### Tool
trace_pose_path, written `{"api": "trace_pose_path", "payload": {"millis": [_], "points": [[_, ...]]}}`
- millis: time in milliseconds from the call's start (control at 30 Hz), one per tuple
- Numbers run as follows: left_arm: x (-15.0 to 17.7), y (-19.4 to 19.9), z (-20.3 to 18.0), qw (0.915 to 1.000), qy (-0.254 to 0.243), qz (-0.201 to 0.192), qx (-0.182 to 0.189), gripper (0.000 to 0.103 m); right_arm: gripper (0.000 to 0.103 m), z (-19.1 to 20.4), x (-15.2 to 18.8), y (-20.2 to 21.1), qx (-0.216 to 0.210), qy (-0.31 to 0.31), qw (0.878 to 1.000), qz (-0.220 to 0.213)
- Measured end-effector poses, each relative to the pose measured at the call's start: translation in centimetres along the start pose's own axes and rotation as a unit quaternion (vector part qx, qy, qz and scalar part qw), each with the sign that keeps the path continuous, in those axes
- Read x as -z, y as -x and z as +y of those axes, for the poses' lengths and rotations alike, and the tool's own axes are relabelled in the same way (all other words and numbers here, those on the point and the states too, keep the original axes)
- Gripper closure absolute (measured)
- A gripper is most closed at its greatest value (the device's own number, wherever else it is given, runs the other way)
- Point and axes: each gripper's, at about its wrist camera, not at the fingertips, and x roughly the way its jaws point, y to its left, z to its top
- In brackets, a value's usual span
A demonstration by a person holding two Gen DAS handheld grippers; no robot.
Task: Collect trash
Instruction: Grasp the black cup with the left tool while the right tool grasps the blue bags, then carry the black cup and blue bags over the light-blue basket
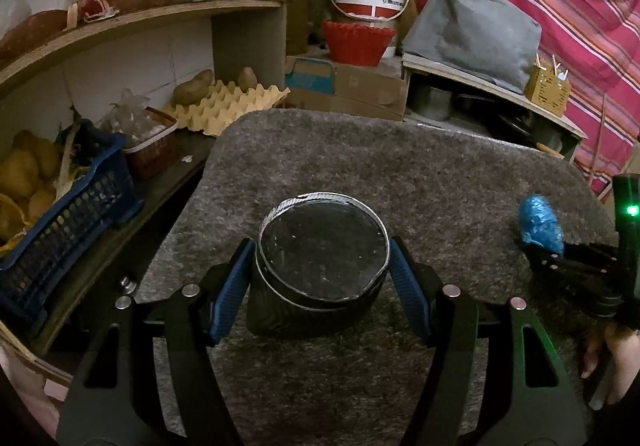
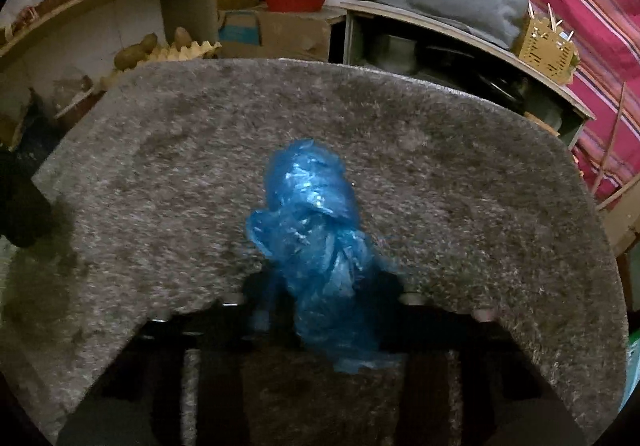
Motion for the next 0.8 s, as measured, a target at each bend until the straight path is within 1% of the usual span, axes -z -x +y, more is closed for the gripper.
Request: {"api": "trace_pose_path", "payload": {"millis": [33, 100, 267, 400, 667, 800], "points": [[0.0, 0.1, -0.1, 1.0, -0.002, -0.001, -0.001, 0.037, 0.08, -0.3, 0.1, 0.5, -0.007, -0.006, 1.0, -0.004], [-0.1, 0.3, -0.4, 1.0, -0.005, -0.003, -0.001, 0.037, 0.082, -0.5, 0.0, 0.9, -0.01, -0.007, 1.0, -0.01], [-0.1, 1.0, -1.7, 0.9998, -0.016, -0.009, -0.004, 0.037, 0.082, -2.0, 0.3, 3.4, -0.004, -0.012, 0.999, -0.029], [-0.2, 1.8, -3.2, 0.9997, -0.022, -0.014, 0.003, 0.037, 0.082, -3.8, 1.0, 5.3, 0.004, -0.018, 0.999, -0.037], [0.0, 3.0, -7.7, 0.9981, -0.053, -0.026, 0.016, 0.037, 0.082, -8.7, 3.4, 9.1, 0.029, -0.033, 0.998, -0.048], [0.2, 3.4, -10.2, 0.9971, -0.065, -0.028, 0.028, 0.037, 0.082, -12.1, 4.7, 11.0, 0.044, -0.048, 0.997, -0.052]]}}
